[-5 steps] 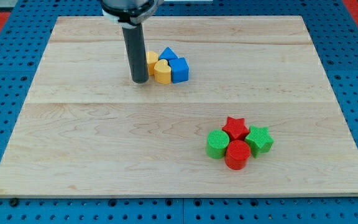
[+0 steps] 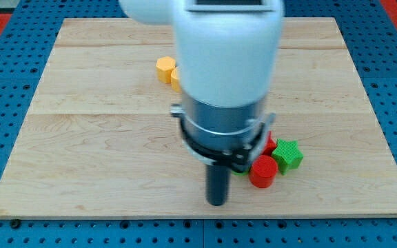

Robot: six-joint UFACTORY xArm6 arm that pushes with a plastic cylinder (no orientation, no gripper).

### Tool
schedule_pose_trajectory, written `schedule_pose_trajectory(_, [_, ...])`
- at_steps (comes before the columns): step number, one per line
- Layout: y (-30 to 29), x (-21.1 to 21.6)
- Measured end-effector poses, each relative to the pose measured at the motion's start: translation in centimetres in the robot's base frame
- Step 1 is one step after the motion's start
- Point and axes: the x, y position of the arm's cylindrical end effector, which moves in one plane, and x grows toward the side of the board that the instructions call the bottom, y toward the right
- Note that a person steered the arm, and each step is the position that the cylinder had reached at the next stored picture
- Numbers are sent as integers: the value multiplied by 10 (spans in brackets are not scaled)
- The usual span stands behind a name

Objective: Move the red star close to the top right of the blue cube

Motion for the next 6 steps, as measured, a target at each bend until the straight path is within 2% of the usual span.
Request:
schedule_pose_trajectory(2, [71,14])
schedule_pose_trajectory(3, [80,-4])
schedule_pose_trajectory(6, [18,-53])
